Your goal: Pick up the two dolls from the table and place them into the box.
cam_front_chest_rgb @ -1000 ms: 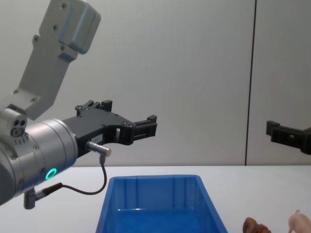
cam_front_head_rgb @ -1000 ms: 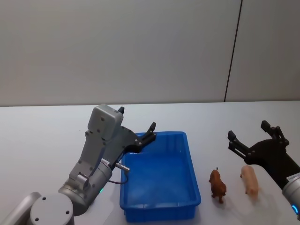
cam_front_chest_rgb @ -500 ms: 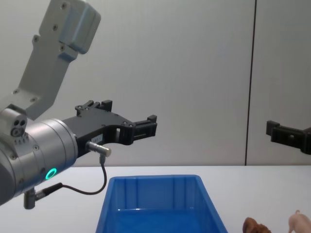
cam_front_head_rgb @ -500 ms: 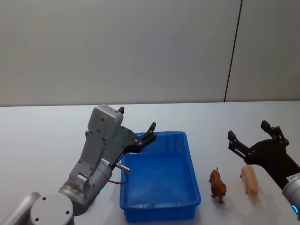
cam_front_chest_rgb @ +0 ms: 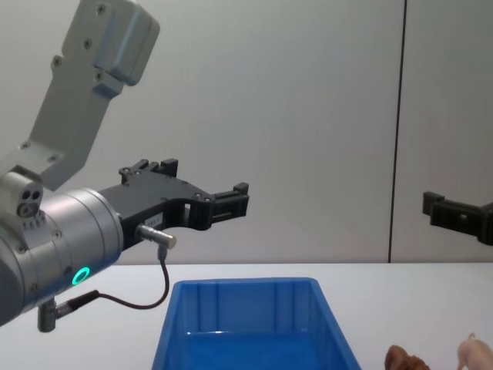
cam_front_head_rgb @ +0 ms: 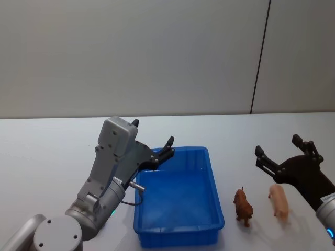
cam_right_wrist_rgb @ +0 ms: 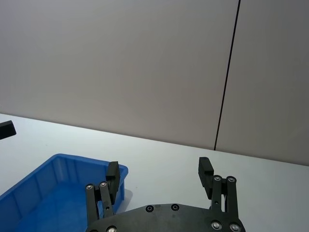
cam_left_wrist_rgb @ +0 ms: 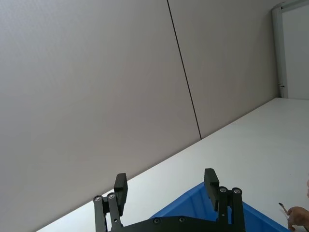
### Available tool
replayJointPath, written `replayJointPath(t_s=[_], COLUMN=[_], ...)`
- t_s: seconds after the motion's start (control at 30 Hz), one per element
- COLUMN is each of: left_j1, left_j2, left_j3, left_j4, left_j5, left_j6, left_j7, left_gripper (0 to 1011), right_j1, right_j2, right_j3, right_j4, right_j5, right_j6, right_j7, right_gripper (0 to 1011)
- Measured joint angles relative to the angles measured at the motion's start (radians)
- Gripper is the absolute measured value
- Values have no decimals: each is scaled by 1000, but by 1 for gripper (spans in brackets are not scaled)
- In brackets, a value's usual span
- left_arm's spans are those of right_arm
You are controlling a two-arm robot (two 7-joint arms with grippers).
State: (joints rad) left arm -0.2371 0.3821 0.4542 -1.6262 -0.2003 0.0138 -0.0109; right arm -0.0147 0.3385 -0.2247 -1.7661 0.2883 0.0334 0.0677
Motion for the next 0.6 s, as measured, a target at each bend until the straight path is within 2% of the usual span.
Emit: replayJointPath(t_s=[0.3,0.6], left_j1=[0,0], left_j2=[0,0], left_j3=[0,0], left_j4=[0,0], left_j5=[0,0], left_j6=[0,0], left_j7=[0,0], left_gripper=[1001,1001], right_j1=[-12,-53], right_j2=[25,70], right_j3=[21,54], right_j4=[1,-19], right_j5=[31,95], right_j6=[-6,22], right_j7=[17,29], right_gripper=[1001,1001])
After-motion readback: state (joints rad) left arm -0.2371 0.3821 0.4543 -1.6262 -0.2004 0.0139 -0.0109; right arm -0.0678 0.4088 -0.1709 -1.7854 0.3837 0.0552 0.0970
